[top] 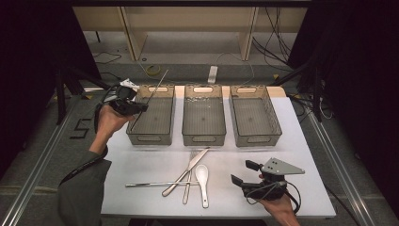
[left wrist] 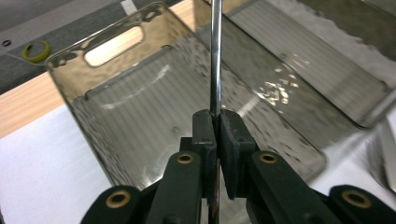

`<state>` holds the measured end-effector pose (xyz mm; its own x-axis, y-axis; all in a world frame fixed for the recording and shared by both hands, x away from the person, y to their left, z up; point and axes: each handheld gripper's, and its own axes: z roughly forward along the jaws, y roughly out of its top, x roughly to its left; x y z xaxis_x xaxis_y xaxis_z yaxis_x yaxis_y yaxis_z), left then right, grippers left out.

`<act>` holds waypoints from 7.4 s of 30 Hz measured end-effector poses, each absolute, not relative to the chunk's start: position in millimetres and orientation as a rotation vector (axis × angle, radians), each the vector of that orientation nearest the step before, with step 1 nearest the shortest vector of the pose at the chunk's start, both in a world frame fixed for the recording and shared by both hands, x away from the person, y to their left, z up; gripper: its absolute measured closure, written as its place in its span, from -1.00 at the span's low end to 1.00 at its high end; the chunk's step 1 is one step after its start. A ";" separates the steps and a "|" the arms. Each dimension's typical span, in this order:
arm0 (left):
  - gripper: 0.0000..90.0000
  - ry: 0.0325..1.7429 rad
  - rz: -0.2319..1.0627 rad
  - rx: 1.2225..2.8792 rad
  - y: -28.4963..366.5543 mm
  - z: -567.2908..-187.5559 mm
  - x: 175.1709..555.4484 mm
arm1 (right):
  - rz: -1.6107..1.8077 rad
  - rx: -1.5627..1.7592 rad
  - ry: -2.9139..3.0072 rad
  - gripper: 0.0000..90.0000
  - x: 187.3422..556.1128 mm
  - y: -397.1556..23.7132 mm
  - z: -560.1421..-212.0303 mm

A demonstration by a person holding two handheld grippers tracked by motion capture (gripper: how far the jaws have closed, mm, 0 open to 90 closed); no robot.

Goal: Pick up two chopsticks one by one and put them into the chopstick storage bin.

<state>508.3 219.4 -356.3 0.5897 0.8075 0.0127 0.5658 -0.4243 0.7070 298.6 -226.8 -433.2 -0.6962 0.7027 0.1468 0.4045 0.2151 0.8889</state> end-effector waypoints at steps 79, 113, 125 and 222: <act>-0.48 1.082 0.262 2.182 219.0 -389.0 460.8 | 1.474 1.025 2.217 -0.46 296.8 -224.5 -432.9; -0.31 0.812 0.039 2.631 164.2 -426.1 379.0 | 1.466 1.016 2.224 -0.46 296.7 -223.3 -432.8; 0.07 0.740 -0.010 2.737 158.0 -444.7 369.9 | 1.466 1.018 2.223 -0.46 296.4 -223.5 -432.3; 0.88 0.891 0.247 2.311 194.4 -385.0 419.1 | 1.441 1.027 2.248 -0.45 298.1 -222.3 -435.3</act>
<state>419.1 194.4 -385.0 0.7524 0.6567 -0.0523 0.5365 -0.5647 0.6272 298.1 -222.3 -435.3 -0.7083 0.6925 0.1367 0.4136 0.2502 0.8754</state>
